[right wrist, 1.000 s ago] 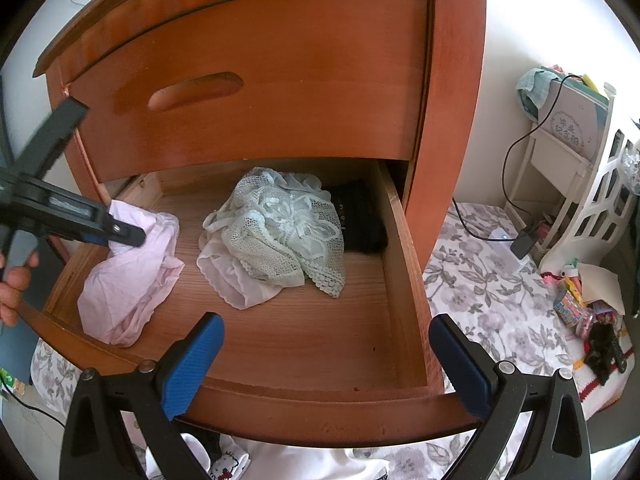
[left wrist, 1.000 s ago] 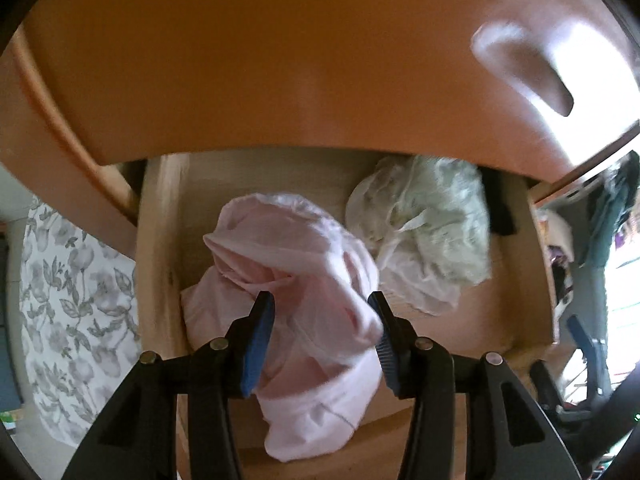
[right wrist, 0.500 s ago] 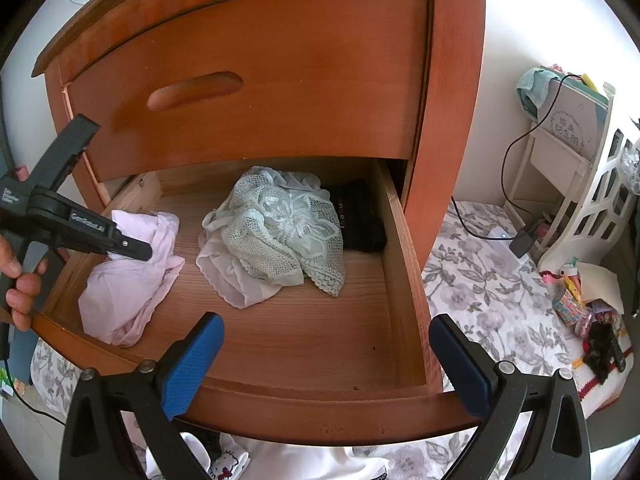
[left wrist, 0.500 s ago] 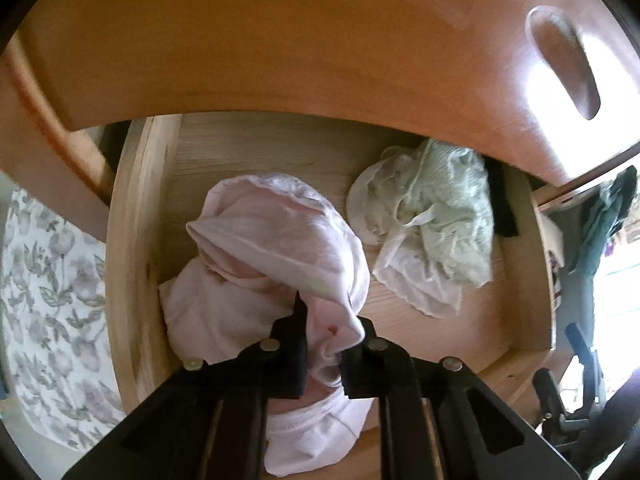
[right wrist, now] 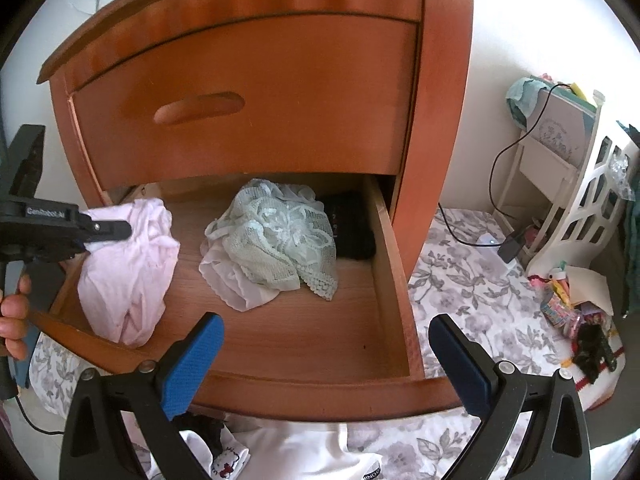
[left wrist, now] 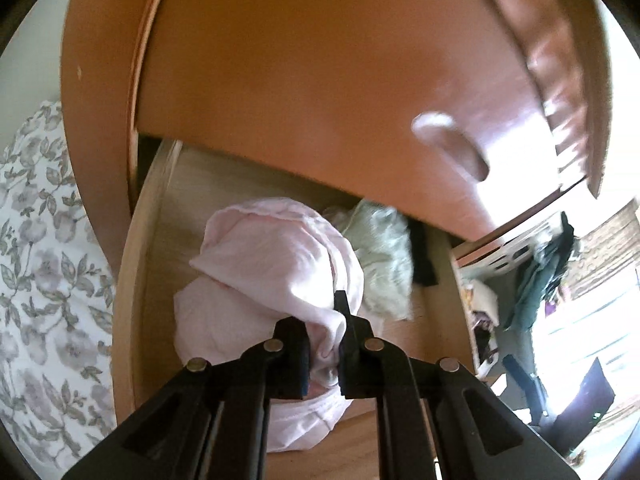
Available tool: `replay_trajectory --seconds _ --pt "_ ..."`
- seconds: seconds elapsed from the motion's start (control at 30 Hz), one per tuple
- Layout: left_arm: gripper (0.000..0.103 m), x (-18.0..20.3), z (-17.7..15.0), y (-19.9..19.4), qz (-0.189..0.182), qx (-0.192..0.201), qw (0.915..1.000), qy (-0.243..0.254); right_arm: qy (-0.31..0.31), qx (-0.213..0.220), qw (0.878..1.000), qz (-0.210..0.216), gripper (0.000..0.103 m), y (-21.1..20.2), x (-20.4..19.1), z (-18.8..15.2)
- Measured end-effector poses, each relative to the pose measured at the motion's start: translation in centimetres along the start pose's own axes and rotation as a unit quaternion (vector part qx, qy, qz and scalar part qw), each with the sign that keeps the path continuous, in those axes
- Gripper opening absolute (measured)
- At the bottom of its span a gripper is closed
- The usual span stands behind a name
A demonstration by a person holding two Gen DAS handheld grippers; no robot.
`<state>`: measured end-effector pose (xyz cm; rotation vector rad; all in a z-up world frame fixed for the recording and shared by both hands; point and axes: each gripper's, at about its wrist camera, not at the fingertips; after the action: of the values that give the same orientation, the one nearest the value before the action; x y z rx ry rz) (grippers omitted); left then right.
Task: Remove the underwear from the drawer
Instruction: 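Lift the pink cloth out of the drawer and carry it toward the bed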
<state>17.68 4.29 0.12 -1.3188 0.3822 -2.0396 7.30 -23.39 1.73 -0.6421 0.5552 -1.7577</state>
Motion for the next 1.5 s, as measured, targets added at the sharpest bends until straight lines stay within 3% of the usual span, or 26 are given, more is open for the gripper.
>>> replay_trajectory --seconds 0.2,0.5,0.77,1.07,1.5 --pt "0.01 3.2 -0.5 -3.7 -0.027 0.048 0.9977 0.04 0.004 0.01 1.0 -0.003 0.103 -1.8 0.3 0.0" --pt "0.01 8.7 -1.7 -11.4 -0.055 0.128 0.9854 0.097 0.015 0.035 0.999 -0.004 0.103 -5.9 1.0 -0.1" --pt "0.01 11.6 -3.8 -17.5 -0.064 0.166 0.9765 0.122 0.023 0.053 0.998 -0.004 0.103 -9.4 1.5 -0.7" --pt "0.01 12.0 -7.1 -19.6 -0.066 0.176 0.9758 0.112 0.026 0.065 0.998 -0.002 0.103 -12.1 1.7 -1.6" --pt "0.01 9.7 -11.6 -17.8 -0.033 0.126 0.9895 0.062 0.018 0.059 0.998 -0.002 0.103 -13.8 1.3 -3.3"
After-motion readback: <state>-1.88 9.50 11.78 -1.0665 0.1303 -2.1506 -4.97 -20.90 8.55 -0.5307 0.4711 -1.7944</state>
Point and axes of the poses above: each gripper's, at about its wrist camera, not at the fingertips, and y roughly the way its jaws point, x to its right, z to its top, and after that the axes turned 11 degrees about -z, right-handed
